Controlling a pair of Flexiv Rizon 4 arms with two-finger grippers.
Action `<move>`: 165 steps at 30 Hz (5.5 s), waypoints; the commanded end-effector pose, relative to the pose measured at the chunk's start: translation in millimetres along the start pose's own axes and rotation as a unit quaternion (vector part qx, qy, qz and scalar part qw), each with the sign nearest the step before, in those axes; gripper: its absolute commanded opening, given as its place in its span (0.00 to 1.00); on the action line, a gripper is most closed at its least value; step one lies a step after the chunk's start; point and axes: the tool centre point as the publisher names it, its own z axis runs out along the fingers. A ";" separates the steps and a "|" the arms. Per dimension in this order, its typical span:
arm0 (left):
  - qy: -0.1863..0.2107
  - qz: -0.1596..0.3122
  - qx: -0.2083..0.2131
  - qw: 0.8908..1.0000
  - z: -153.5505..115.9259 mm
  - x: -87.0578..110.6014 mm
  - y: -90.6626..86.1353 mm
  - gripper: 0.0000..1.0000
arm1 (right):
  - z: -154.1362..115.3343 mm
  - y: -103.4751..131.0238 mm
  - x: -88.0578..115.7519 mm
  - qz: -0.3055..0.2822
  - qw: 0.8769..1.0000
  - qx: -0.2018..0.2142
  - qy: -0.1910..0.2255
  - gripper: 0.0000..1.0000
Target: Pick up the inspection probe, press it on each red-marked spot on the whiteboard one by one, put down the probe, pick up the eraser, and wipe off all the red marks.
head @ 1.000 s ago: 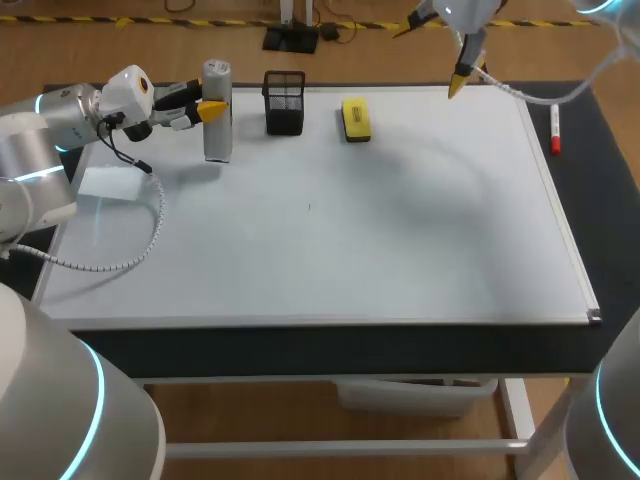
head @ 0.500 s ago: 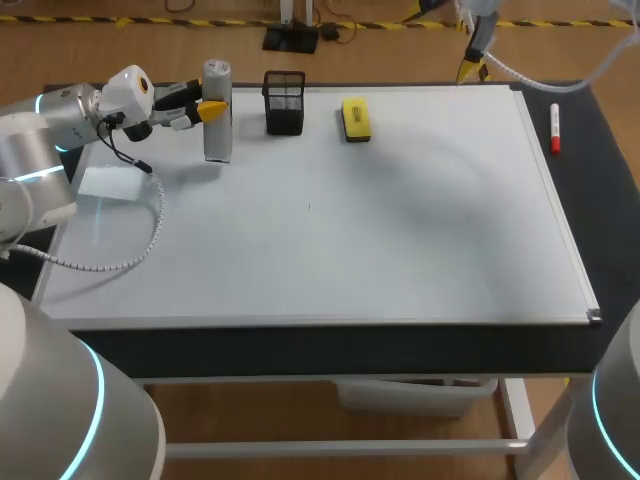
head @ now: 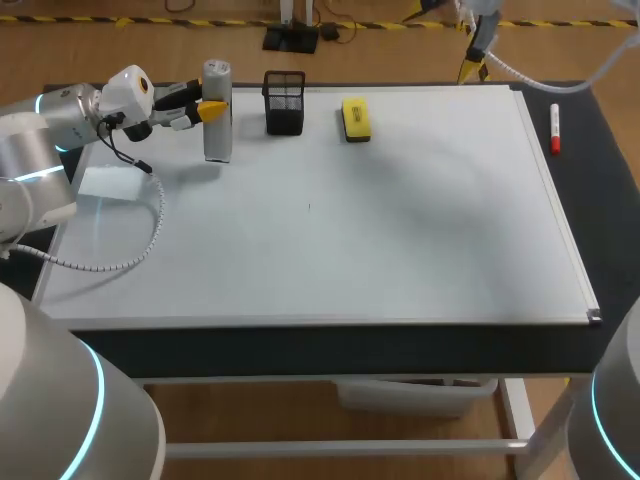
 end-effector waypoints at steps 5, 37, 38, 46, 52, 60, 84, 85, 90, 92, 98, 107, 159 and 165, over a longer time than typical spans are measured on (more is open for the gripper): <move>0.003 -0.001 0.001 1.000 -0.5 -1.9 -0.2 0.00 | -1.9 1.1 0.7 -0.001 1.000 0.003 0.002 1.00; 0.049 0.023 -0.004 0.999 9.4 -46.1 -28.6 0.00 | -1.9 1.1 0.7 -0.001 1.000 0.003 0.002 1.00; 0.051 0.024 -0.003 0.998 10.7 -49.1 -30.5 0.00 | -1.9 1.1 0.7 -0.001 1.000 0.003 0.002 1.00; 0.082 0.031 0.004 0.996 27.9 -70.5 -45.2 0.00 | -1.9 1.1 0.7 -0.001 1.000 0.003 0.002 1.00; 0.108 0.039 0.015 0.993 46.1 -80.7 -55.1 0.00 | -1.9 1.1 0.7 -0.001 1.000 0.003 0.002 1.00; 0.137 0.044 0.028 0.989 70.0 -93.6 -64.5 0.00 | -1.9 1.1 0.7 -0.001 1.000 0.003 0.002 1.00; 0.202 0.023 0.071 0.976 110.3 -106.7 -57.6 0.00 | -1.9 1.1 0.7 -0.001 1.000 0.003 0.002 1.00; 0.205 0.022 0.072 0.976 111.4 -107.0 -56.8 0.00 | -1.9 1.1 0.7 -0.001 1.000 0.003 0.002 1.00; 0.217 0.021 0.076 0.973 118.2 -107.6 -53.2 0.00 | -1.9 1.1 0.7 -0.001 1.000 0.003 0.002 1.00; 0.223 0.018 0.080 0.971 120.5 -108.4 -51.9 0.00 | -1.9 1.1 0.7 -0.001 1.000 0.003 0.002 1.00; 0.237 0.022 0.080 0.968 127.5 -110.2 -49.0 0.00 | -1.9 1.1 0.7 -0.001 1.000 0.003 0.002 1.00; 0.255 0.028 0.084 0.963 132.0 -112.2 -40.5 0.00 | -1.9 1.1 0.7 -0.001 1.000 0.003 0.002 1.00; 0.396 -0.015 0.060 0.916 120.3 -143.4 31.7 0.00 | -1.9 1.1 0.7 -0.001 1.000 0.003 0.002 1.00; 0.420 -0.024 0.054 0.906 117.7 -144.5 39.2 0.00 | -1.9 1.1 0.7 -0.001 1.000 0.003 0.002 1.00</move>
